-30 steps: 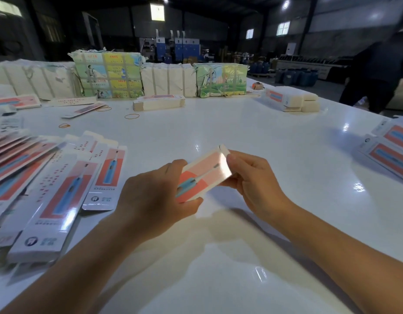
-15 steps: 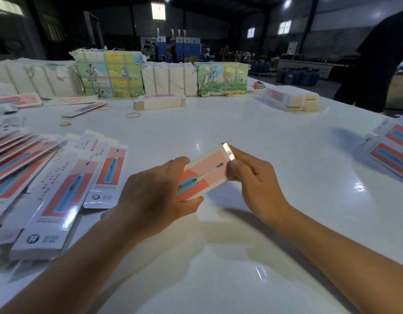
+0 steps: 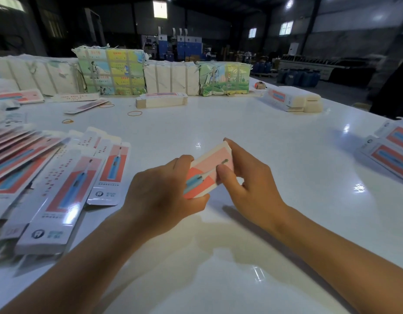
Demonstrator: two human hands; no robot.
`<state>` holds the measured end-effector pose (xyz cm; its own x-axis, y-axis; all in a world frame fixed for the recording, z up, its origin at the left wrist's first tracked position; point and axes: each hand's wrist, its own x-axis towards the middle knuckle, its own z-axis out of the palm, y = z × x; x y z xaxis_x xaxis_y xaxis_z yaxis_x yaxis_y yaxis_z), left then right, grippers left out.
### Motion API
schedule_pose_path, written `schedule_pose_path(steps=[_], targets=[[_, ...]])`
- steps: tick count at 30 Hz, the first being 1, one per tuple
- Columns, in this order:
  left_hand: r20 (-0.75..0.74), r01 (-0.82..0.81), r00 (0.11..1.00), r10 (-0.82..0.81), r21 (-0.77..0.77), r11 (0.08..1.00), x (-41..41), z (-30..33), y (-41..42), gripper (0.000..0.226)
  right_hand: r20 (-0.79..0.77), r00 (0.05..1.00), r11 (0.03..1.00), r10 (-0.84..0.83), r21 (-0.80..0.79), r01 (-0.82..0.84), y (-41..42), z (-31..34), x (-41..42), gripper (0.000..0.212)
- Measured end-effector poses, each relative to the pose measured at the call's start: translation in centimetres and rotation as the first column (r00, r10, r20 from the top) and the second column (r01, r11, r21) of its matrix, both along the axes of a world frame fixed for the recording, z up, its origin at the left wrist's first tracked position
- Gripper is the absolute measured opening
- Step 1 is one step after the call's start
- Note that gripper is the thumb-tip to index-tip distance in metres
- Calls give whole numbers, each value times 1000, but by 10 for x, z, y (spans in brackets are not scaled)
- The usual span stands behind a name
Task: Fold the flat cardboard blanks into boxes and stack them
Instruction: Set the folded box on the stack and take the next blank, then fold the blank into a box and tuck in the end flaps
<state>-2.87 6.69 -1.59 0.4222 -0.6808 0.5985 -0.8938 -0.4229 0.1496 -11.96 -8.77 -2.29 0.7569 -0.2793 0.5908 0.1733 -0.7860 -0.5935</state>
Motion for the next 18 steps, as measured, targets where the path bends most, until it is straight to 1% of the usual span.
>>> schedule_pose_path(steps=[1, 4, 5, 7, 9, 11, 13, 15, 16, 17, 18], targets=[[-2, -5, 1000, 5, -14, 1000, 1, 0, 0, 57, 1, 1000, 999, 7, 44, -7, -1, 0, 1, 30], [-21, -10, 1000, 9, -58, 998, 4, -1, 1, 59, 51, 999, 970, -5, 241, -7, -3, 0, 2, 40], [-20, -16, 1000, 15, -74, 997, 5, -1, 1, 59, 77, 997, 960, 4, 280, -26, -3, -1, 2, 37], [-13, -19, 1000, 18, -82, 996, 6, -1, 1, 59, 93, 993, 967, 66, 241, -87, 1, -2, 2, 25], [18, -9, 1000, 10, -58, 998, 7, -2, 2, 58, 73, 989, 966, 127, 216, -140, 5, -4, 2, 30], [45, -2, 999, 4, -40, 999, 10, -1, 4, 55, 42, 989, 971, 141, 190, -146, 2, -6, 2, 40], [52, 0, 999, 3, -45, 999, 13, 3, 5, 54, 12, 994, 988, 106, 107, -107, -3, -4, 1, 61], [66, 10, 998, -9, -21, 1000, 14, 6, 6, 52, 58, 993, 993, 106, -57, -102, -9, 0, 0, 75], [90, 16, 996, -16, 8, 1000, 13, 6, 7, 51, 72, 991, 978, 115, -181, -100, -11, 2, 0, 78], [101, 26, 994, -31, 49, 998, 13, 5, 7, 51, 50, 992, 940, 115, -329, -93, -13, 3, 0, 77], [98, 34, 994, -43, 96, 995, 13, 4, 5, 54, 11, 995, 876, 99, -474, -82, -15, 3, 0, 74]])
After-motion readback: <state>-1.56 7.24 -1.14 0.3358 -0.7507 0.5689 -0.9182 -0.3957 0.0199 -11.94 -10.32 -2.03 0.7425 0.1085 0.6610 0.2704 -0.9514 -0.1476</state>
